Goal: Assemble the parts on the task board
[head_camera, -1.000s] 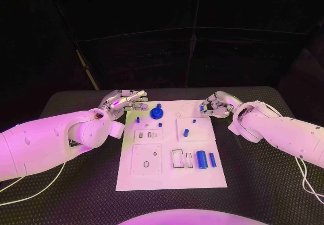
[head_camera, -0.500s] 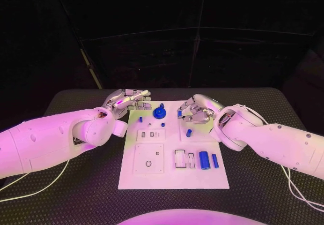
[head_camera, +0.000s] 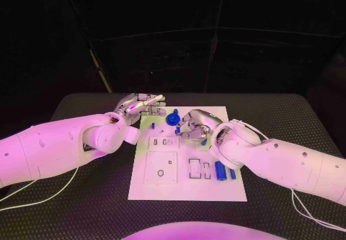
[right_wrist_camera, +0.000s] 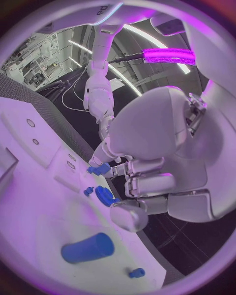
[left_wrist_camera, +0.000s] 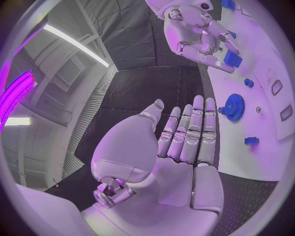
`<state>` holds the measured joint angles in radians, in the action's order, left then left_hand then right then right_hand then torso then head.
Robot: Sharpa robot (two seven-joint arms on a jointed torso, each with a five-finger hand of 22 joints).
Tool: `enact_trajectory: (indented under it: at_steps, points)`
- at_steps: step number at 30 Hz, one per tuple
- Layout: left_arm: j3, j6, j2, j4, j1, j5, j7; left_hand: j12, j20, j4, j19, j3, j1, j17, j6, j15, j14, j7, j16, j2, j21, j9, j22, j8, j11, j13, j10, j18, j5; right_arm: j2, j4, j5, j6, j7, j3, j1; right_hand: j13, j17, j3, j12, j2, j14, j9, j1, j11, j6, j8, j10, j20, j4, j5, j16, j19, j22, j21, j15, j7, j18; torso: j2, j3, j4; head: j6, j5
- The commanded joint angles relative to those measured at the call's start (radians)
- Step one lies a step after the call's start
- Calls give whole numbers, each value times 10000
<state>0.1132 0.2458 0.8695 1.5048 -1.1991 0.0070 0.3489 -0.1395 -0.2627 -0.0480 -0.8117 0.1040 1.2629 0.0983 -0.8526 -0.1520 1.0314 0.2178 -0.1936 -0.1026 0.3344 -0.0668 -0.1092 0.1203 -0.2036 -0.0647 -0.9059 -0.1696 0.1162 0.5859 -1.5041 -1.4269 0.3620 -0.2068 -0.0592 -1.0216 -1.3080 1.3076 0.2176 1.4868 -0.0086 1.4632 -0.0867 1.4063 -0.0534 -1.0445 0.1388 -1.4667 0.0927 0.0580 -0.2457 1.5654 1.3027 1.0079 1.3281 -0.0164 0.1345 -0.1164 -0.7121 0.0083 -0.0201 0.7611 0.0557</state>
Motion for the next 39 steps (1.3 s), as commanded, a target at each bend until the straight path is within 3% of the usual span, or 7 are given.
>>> enact_trajectory:
  at_steps: [1,8,14,19,39]
  points:
    - [-10,-29,-17,-3,-19,-35,153,25,2,14,-62,18,-43,-12,-72,-3,43,401,24,22,-60,10,15,1,-7,13,-29,-137,17,-182,69,-754,-221,-481,72,13,-1458,2518,26,-41,1,1050,-9,-75,62,-124,68,-221,-73,29,5,15,-6,-9,31,-64,-46,124,1,7,-4,44,66]
    - [-10,29,-29,-25,-20,-35,182,27,2,15,-63,21,-47,-13,-74,-3,45,400,29,23,-62,10,18,0,-7,12,-32,-137,16,-572,215,-1144,-289,-624,193,76,-1458,2520,22,-41,-6,1050,-8,-92,63,-129,69,-221,-74,33,17,15,-7,-13,29,-65,-48,123,-6,17,-18,96,109]
    - [-10,37,-39,-27,-22,-35,183,27,2,15,-63,21,-47,-13,-74,-3,45,400,29,23,-62,10,18,0,-7,12,-32,-137,16,-786,396,-1300,-387,-713,215,92,-1462,2515,21,-39,-9,1049,-8,-99,64,-134,70,-224,-74,34,21,13,-12,-23,24,-65,-50,122,-2,-1,0,123,174]
    - [-10,34,-41,-24,-24,-35,182,27,2,15,-63,21,-47,-13,-74,-3,45,400,29,23,-62,10,18,0,-7,12,-32,-137,16,-937,532,-1383,-491,-739,222,97,-1461,2507,16,-40,-20,1047,-6,-113,64,-136,69,-223,-75,35,27,11,-13,-28,22,-66,-51,121,-7,6,-11,171,241]
    - [-11,20,-35,-8,-36,-35,169,27,2,15,-63,21,-47,-13,-74,-3,45,400,29,23,-62,10,18,0,-7,12,-32,-137,16,-1252,892,-1586,-952,-793,294,107,-1455,2491,-3,-48,-65,1043,5,-173,64,-124,52,-217,-78,44,76,5,-22,-51,9,-68,-48,117,5,2,-5,249,304]
